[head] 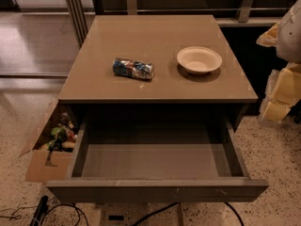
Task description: Close top drawer
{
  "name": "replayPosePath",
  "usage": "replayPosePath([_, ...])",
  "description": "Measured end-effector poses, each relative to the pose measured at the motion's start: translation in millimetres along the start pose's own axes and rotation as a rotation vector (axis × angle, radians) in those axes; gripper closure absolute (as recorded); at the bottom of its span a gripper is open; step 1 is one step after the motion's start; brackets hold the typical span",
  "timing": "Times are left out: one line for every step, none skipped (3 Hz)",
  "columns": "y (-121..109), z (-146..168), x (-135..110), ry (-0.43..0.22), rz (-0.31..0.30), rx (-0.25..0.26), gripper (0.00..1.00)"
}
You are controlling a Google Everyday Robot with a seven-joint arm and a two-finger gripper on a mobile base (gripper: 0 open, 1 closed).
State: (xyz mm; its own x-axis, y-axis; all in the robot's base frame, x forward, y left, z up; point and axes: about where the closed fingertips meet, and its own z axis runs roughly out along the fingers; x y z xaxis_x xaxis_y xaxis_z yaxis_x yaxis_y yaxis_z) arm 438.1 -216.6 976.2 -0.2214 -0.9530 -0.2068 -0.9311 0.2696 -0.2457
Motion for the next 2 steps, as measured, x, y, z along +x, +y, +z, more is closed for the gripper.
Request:
replayPosePath([0.7,-0.9,-0.9,-0.017,-0.004,-0.002,0.0])
replayPosePath([12.7,13.6,2.9,-0.032,-0.001,-0.017,0.0])
